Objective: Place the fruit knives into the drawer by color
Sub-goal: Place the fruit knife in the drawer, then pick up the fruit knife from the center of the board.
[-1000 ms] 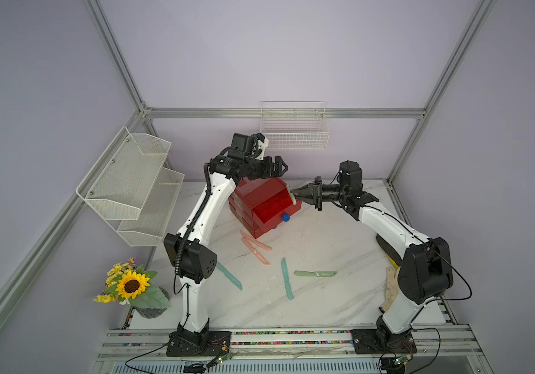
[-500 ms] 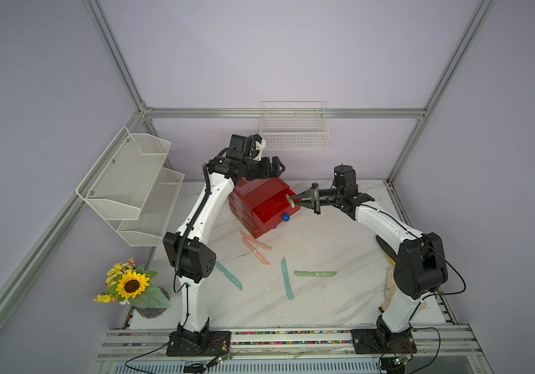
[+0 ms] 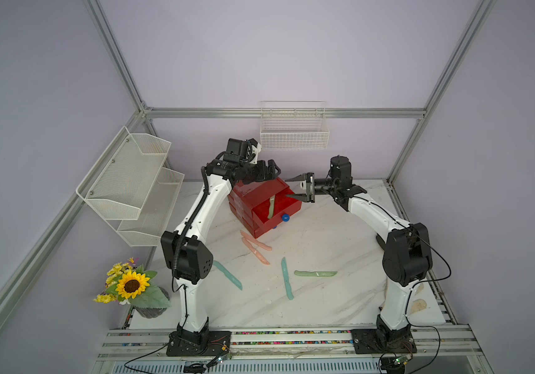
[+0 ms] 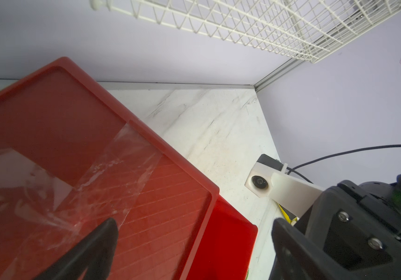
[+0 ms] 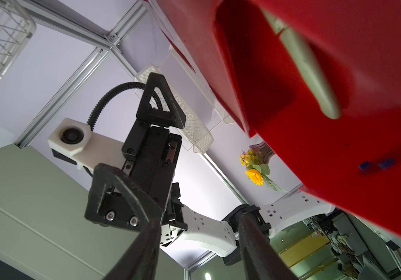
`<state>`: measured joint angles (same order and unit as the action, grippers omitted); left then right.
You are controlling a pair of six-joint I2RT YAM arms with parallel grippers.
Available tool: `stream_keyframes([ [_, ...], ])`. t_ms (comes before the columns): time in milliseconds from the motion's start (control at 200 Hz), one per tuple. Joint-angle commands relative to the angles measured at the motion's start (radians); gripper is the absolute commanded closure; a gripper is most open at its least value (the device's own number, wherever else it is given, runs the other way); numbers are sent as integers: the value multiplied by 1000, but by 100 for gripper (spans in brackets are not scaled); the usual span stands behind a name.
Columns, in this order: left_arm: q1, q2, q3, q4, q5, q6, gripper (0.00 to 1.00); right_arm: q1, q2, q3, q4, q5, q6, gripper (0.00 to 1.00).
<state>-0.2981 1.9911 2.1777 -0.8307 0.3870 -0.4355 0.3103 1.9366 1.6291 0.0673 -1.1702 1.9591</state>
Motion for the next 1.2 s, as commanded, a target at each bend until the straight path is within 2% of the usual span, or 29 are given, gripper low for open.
stream_keyframes([
  [0, 10, -50, 2, 38, 18, -14, 0, 7, 11, 22, 93, -11, 46, 44],
  [75, 13, -51, -1, 41, 20, -15, 0, 4, 9, 22, 107, -17, 34, 44],
  [140, 14, -52, -4, 40, 23, -16, 0, -2, 9, 55, 52, -30, -42, 44],
  [200, 14, -58, -9, 39, 24, -15, 0, -13, 27, 158, -185, -47, -262, 44],
  [295, 16, -71, -32, 40, 25, -10, 0, -31, 59, 324, -632, -15, -741, 44],
  [375, 14, -93, -66, 39, 24, -5, 0, -39, 86, 442, -1032, 135, -1138, 42],
  [430, 14, -109, -94, 37, 20, -2, 0, -38, 95, 479, -1220, 273, -1350, 40],
  [480, 14, -129, -121, 37, 19, -2, 0, -26, 85, 475, -1312, 425, -1476, 38],
  [545, 12, -157, -155, 37, 17, 1, 0, -13, 25, 373, -1322, 572, -1540, 34],
  [625, 7, -192, -194, 33, 15, 4, 0, -12, -70, 172, -1268, 667, -1523, 30],
  [730, -8, -237, -225, 12, -6, 20, 0, -12, -200, -92, -1168, 691, -1424, 24],
  [1000, -53, -332, -228, -100, -76, 57, 0, 4, -531, -645, -898, 613, -1078, 8],
  [1105, -85, -354, -240, -111, -84, 57, 0, 14, -639, -788, -808, 586, -890, 8],
  [1200, -120, -378, -254, -116, -93, 64, 0, 32, -752, -901, -682, 597, -669, 14],
])
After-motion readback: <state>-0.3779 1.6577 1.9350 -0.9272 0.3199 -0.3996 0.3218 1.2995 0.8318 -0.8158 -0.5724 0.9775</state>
